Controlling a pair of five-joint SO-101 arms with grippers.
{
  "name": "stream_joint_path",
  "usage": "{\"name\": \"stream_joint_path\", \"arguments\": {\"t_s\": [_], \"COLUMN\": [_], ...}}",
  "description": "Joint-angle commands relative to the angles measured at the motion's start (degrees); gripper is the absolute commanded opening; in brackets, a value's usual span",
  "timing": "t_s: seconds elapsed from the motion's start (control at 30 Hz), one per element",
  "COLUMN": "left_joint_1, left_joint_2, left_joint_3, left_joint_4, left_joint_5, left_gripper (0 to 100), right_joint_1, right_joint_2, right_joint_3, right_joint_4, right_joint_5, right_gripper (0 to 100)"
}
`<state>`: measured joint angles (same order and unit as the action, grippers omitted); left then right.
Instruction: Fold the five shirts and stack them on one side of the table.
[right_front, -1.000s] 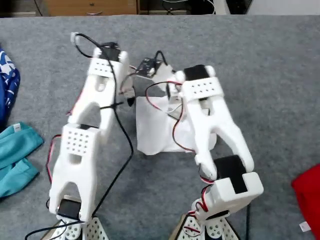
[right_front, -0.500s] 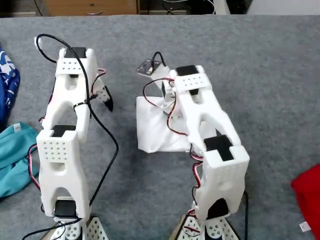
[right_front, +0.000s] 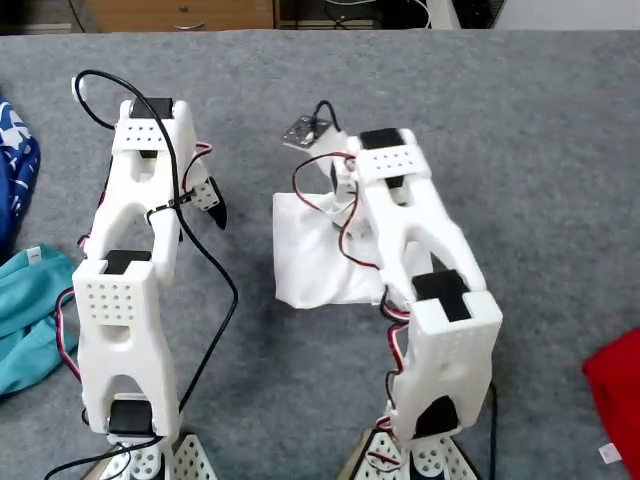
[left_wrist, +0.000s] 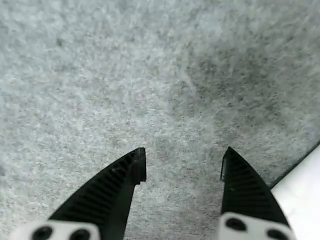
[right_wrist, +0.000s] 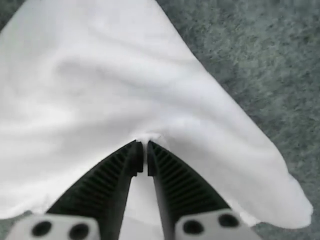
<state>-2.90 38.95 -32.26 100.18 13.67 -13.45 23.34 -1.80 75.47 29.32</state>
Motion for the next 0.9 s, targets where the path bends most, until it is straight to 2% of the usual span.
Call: {"name": "stream_joint_path", "arguments": {"t_s": [0.0,0.3,0.73,0.87], "left_joint_1": [-0.44,0.0,0.0,0.0], "left_joint_2": [-4.18,-4.18,-4.26,-4.26], "left_joint_3": [-0.09,-0.18,-0.09,-0.09], "left_joint_4": [0.7,0.7,0.7,0.7], "left_joint_5": [-0.62,-0.62,-0.62,-0.62], "left_gripper": [25,25,25,25], "right_joint_1": [2.86,9.19,11.56,13.67], "right_joint_2": [-7.25,-17.45,-39.69,-45.93], "right_joint_3": [-2.15,0.92,30.9,37.76], "right_joint_4": [3.08,9.93,5.71,2.55], "right_joint_5": [-0.53,-0.35,0.09,1.67], "right_gripper": [1.4,1.3,1.9,10.9]}}
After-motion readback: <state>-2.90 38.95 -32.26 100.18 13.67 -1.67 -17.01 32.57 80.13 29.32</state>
